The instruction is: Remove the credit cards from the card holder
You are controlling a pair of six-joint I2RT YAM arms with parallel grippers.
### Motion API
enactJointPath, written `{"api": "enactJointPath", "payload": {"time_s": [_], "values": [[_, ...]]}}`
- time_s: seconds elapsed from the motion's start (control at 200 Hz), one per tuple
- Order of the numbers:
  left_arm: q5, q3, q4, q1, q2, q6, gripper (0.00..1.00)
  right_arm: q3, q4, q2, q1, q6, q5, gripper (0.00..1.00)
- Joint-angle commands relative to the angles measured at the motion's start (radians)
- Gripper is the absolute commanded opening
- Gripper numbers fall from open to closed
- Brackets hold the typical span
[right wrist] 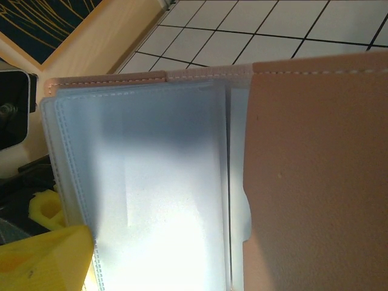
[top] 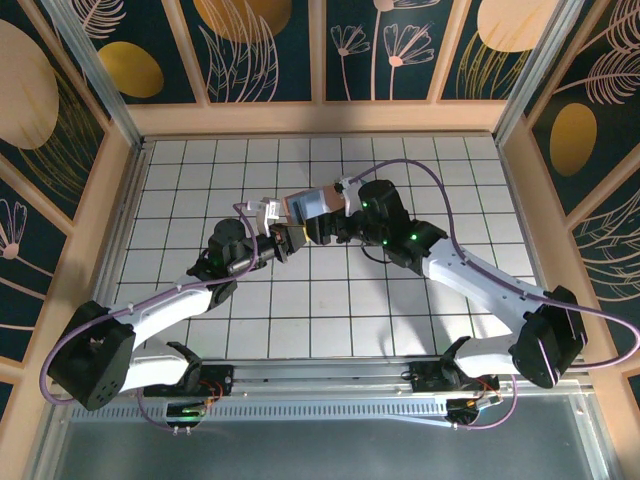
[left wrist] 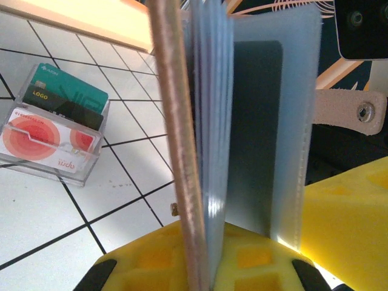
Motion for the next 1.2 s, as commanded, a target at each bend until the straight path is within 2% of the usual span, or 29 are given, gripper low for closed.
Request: {"api": "enactJointPath", "payload": {"time_s": [0.0, 0.12, 0.23, 0.405, 0.646, 0.751, 0.986, 1.096, 1.196], "values": [[0.061, 0.033, 0.056, -0.004, -0.021, 0.019, 0.00, 0.033, -0.019, 0.024, 0.007, -0.010, 0.058, 0.91], [0.070, 0.031, 0.056, -0.003, -0.031, 0.024, 0.00, 0.047, -0.053, 0.034, 0.005, 0.000, 0.141, 0.82], [0.064, 0.021, 0.062, -0.003, -0.043, 0.020, 0.00, 0.051, -0.080, 0.030, 0.001, 0.009, 0.210, 0.78], [0.044, 0.002, 0.060, -0.003, -0.054, 0.014, 0.00, 0.032, -0.081, -0.004, -0.019, 0.035, 0.228, 0.71], [0.037, 0.004, 0.053, -0.004, -0.043, -0.002, 0.00, -0.013, -0.083, -0.080, -0.053, 0.066, 0.237, 0.70], [0.032, 0.024, 0.013, -0.004, -0.023, -0.002, 0.00, -0.027, -0.089, -0.121, -0.078, 0.069, 0.205, 0.75], [0.032, 0.029, 0.006, -0.003, 0.003, -0.005, 0.00, 0.005, -0.186, -0.237, -0.084, 0.072, 0.285, 0.77], [0.035, 0.029, 0.013, -0.004, 0.006, -0.003, 0.00, 0.027, -0.215, -0.270, -0.075, 0.085, 0.261, 0.73], [0.029, 0.029, 0.010, -0.004, 0.006, 0.000, 0.00, 0.054, -0.211, -0.264, -0.018, 0.086, 0.216, 0.66]]}}
